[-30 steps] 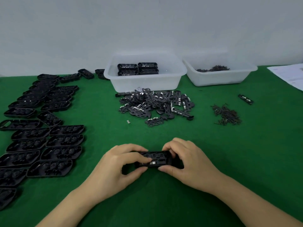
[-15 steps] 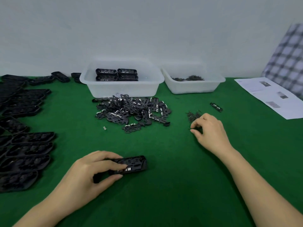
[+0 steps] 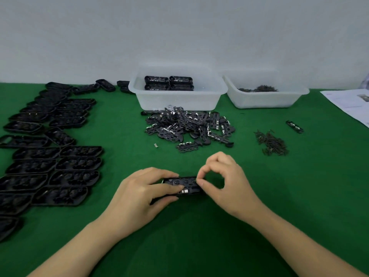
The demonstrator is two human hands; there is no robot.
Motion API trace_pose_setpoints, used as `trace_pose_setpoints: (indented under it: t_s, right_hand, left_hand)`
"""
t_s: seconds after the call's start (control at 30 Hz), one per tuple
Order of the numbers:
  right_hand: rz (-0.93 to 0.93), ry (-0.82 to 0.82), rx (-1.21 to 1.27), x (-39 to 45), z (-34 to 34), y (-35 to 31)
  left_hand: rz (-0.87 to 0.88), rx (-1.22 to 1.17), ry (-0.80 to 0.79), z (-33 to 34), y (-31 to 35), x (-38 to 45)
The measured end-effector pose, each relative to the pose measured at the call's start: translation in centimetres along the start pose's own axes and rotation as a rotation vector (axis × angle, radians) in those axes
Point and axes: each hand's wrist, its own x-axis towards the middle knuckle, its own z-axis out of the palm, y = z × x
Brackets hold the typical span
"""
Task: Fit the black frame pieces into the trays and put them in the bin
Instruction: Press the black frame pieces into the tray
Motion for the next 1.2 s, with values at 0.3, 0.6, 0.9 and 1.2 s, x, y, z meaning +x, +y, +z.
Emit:
trace_pose_setpoints:
  t_s: [0.3, 0.6, 0.9, 1.2]
  right_hand:
    - [0.079, -0.002, 0.034, -0.3, 1.2, 0.0]
    - [0.072, -0.031, 0.034, -0.2, 1.1, 0.5]
    - [0.228, -0.315, 0.082, 2.1, -0.4, 0.3]
    - [0.246, -0.286, 0.089, 1.9, -0.3, 0.3]
  left_hand:
    - [0.013, 0.014, 0.001, 0.1, -0.1, 0.0]
    - [0.051, 0.008, 0.014, 0.2, -0.2, 0.1]
    - [0.077, 0.027, 0.005, 0.2, -0.4, 0.2]
    - [0.156, 0.258, -0.128, -0.1, 0.3, 0.7]
